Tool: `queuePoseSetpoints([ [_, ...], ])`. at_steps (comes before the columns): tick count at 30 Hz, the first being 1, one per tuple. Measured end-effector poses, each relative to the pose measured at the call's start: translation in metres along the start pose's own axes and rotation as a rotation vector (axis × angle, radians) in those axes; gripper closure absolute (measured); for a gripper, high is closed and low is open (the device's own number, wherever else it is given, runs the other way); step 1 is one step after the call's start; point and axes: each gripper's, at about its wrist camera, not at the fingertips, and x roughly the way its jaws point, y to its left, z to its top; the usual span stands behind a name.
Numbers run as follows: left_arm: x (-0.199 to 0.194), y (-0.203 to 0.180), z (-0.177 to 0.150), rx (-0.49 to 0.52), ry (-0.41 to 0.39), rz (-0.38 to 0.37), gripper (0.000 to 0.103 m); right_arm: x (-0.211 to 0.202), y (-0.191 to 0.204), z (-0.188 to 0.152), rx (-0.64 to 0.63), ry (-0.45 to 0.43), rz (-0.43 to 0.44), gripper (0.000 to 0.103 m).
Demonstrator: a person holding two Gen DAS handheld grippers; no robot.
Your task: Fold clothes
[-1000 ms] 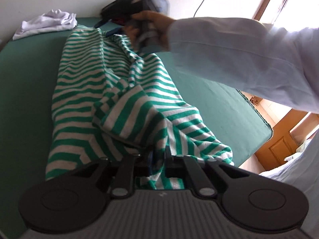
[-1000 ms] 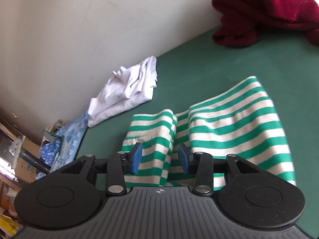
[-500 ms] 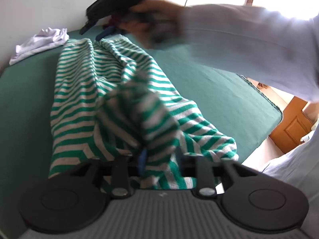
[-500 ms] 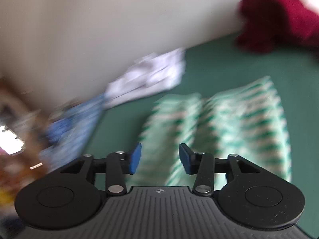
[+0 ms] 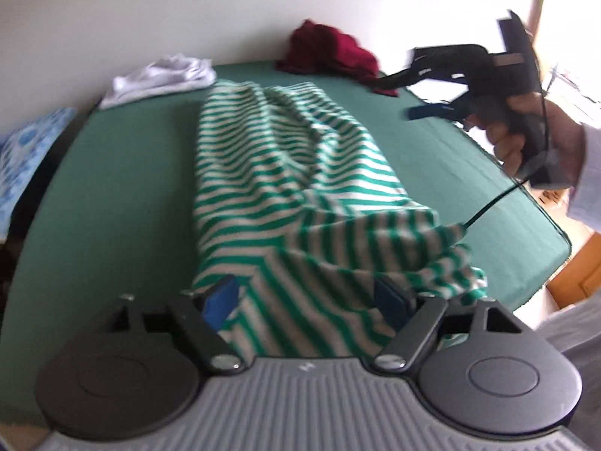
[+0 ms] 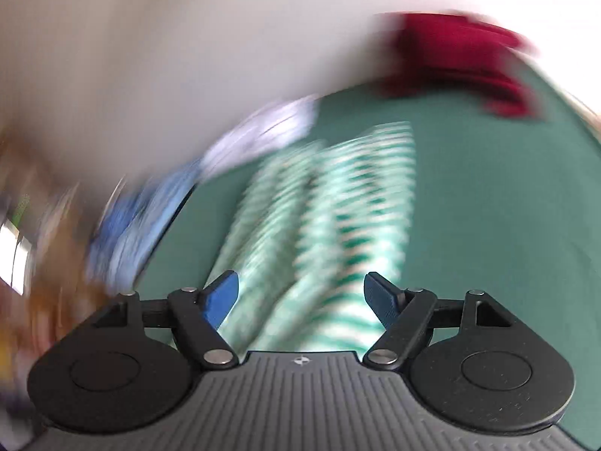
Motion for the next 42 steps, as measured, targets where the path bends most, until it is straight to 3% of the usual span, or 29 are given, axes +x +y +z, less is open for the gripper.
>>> queuePoseSetpoints([
  [2, -0.009, 0.008, -0.005, -0.03, -0.002, 0.015, 0.027, -0.013, -0.023, 0.01, 0.121, -0.073, -0.043, 0.033],
  [4, -0.019, 0.018, -0.009, -0.052, 0.002, 0.029, 0.028, -0.025, -0.021, 0.013, -0.002, -0.049, -0.059, 0.037],
  [9, -0.031, 0.044, -0.015, -0.071, 0.027, 0.073, 0.027, -0.053, 0.0, -0.008, -0.269, 0.116, 0.033, 0.037],
  [13, -0.03, 0.059, -0.014, -0.01, 0.027, 0.044, 0.022, -0.067, 0.008, -0.046, -0.25, 0.305, 0.202, 0.037],
  [18, -0.028, 0.072, -0.011, 0.091, 0.021, -0.014, 0.021, -0.074, 0.05, -0.114, -0.276, 0.342, 0.174, 0.035],
  [20, -0.028, 0.076, -0.012, 0.125, 0.017, -0.046, 0.02, -0.08, 0.066, -0.134, -0.298, 0.313, 0.145, 0.035],
  [22, -0.025, 0.076, -0.013, 0.169, 0.01, -0.083, 0.02, -0.076, 0.078, -0.146, -0.299, 0.228, 0.073, 0.035],
  [26, -0.013, 0.067, -0.01, 0.266, -0.011, -0.185, 0.02, -0.065, 0.082, -0.152, -0.172, 0.053, -0.036, 0.036],
  [28, -0.006, 0.058, -0.011, 0.323, -0.016, -0.221, 0.02, -0.055, 0.079, -0.151, -0.115, 0.029, -0.047, 0.04],
  [32, 0.005, 0.044, -0.017, 0.379, -0.002, -0.268, 0.02, -0.035, 0.074, -0.149, 0.0, -0.016, -0.077, 0.059],
  [34, 0.006, 0.041, -0.023, 0.392, -0.005, -0.266, 0.02, -0.03, 0.067, -0.148, 0.073, -0.01, -0.139, 0.065],
  [38, 0.003, 0.035, -0.033, 0.406, -0.023, -0.266, 0.022, -0.037, 0.053, -0.147, 0.18, -0.09, -0.129, 0.064],
  [40, 0.0, 0.035, -0.036, 0.398, -0.03, -0.277, 0.024, -0.031, 0.045, -0.146, 0.218, -0.08, -0.115, 0.065],
  [42, 0.001, 0.034, -0.037, 0.393, -0.031, -0.276, 0.027, -0.022, 0.039, -0.144, 0.232, -0.049, -0.109, 0.077],
])
